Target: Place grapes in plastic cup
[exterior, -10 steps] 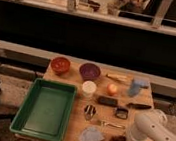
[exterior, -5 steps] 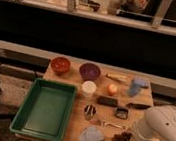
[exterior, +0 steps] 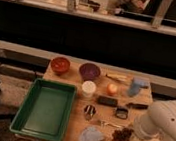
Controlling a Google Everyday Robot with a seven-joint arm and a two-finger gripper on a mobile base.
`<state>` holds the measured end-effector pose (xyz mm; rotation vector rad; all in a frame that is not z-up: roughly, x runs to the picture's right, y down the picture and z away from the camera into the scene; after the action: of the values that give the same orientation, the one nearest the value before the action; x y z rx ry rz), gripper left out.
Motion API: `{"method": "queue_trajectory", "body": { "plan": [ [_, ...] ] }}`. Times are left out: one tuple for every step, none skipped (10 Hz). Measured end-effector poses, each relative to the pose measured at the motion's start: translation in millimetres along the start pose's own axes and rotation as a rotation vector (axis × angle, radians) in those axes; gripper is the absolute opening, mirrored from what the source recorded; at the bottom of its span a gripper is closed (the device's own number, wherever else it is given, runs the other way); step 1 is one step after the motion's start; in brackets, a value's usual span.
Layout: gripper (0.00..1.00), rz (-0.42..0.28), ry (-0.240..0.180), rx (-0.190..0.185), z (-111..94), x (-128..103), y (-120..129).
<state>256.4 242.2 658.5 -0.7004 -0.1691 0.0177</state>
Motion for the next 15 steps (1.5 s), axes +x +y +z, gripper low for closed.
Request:
{"method": "queue_trajectory", "body": {
  "plan": [
    [0.0,-0.001,-0.021,0.009,-9.1,-0.3,-5.7],
    [0.0,-0.002,-0.049,0.019,-15.2,1.3,-13.3],
    [0.0,-0.017,-0.076,0.041,-22.5,1.6,-29.0],
    [0.0,-0.033,-0.076,0.071,-25.5,1.8,-43.4],
    [0.0,-0.042,-0.071,0.089,-25.3,1.4,-54.3],
    [0.0,-0.054,-0.06,0.108,-23.1,2.2,-75.4],
    [0.0,-0.058,-0.052,0.116,-18.5,3.3,-90.4],
    [0.0,-0.064,-0.045,0.125,-15.2,2.2,-105.9],
    [0.0,-0.063,-0.032,0.136,-17.5,5.9,-119.9],
    [0.0,-0.057,-0.018,0.144,-23.2,11.3,-132.3],
    [0.0,-0.06,-0.002,0.154,-29.1,12.6,-146.3],
    [0.0,-0.056,0.012,0.164,-34.2,17.2,-157.1],
    [0.0,-0.05,0.022,0.166,-37.1,22.4,-162.4],
    [0.0,-0.049,0.032,0.168,-40.0,24.8,-167.6],
    [0.0,-0.048,0.042,0.172,-46.4,25.9,-171.5]
  ]
}}
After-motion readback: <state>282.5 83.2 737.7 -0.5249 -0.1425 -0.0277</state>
